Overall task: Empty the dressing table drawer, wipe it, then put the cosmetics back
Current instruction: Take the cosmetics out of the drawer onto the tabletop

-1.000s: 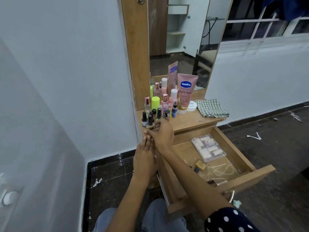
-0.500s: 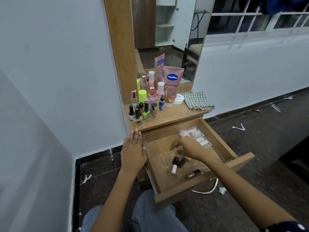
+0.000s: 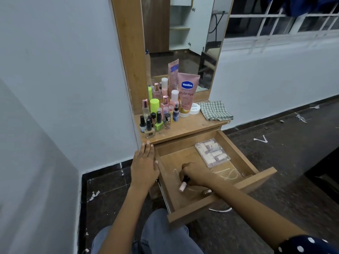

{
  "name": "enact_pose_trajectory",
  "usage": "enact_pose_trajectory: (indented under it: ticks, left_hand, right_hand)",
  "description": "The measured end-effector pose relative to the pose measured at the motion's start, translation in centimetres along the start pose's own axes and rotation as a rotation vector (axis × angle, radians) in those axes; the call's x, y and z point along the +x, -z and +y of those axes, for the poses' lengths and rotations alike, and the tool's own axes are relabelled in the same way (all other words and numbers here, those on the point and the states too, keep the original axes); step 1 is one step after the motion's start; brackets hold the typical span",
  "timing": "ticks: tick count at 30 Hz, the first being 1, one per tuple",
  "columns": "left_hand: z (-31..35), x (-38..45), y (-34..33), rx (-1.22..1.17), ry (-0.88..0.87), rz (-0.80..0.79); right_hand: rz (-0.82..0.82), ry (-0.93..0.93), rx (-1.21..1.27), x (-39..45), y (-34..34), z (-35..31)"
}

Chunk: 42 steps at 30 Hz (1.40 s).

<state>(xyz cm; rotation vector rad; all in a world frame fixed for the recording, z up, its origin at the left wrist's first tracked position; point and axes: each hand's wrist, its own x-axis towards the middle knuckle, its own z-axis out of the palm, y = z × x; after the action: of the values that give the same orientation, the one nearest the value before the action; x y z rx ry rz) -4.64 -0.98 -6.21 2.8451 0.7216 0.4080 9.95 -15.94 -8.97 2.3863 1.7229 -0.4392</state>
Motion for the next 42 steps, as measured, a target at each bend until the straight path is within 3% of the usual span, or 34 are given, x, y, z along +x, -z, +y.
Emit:
enact_pose_trajectory:
  ticks: [2,4,7,10,13,20,26,28,33,37,42]
  left_hand:
    - [0.0,0.0,0.1,-0.001,-0.003,-0.007]
    - [-0.1,0.0,0.3,0.004,-0.007,-0.011]
    - [-0.1,0.0,0.3,0.004,-0.006,-0.013]
    - [-0.1,-0.1,0.4,0.027,0.001,-0.033]
    - [-0.1,-0.1,0.4,0.026,0.007,-0.035]
    - [0.0,-0.1,0.6,0.024,0.003,-0.025]
    - [-0.1,-0.2,0.4,0.010,-0.016,-0.013]
    - [-0.2,-0.1,0.2,-0.014,-0.025,-0.001]
    - [-0.5,-0.1,-0.2,-0.034,-0.040,0.010]
    - [-0.6,0.0,-0.4,-0.029,-0.034,0.037]
    - [-0.5,0.1,-0.2,-0.026,-0.024,0.004]
  right_hand:
    - [0.141,-0.017,0.171,0.4,0.2,-0.1]
    - [0.316,-0.055,0.549,0.9,1.4,-0.8]
    - [0.739,-0.149,1.019,1.8,4.0,-2.4]
    - [1.063,-0.226,1.073,3.1,6.5,-4.1]
    - [1.150,-0.318,1.071,5.4,7.8,-5.3]
    - [1.136,-0.418,1.059,8.4,7.0,-6.4]
    - [1.085,-0.293,0.977,5.2,7.3,-4.3]
    - [0.939,-0.200,0.820,2.6,6.8,-2.0]
    - [0.134,-0.227,0.342,-2.8,4.3,2.9]
    - [0.042,-0.229,0.079,-4.3,1.8,3.7]
    - [0.004,-0.168,-0.030,-3.4,1.1,3.6]
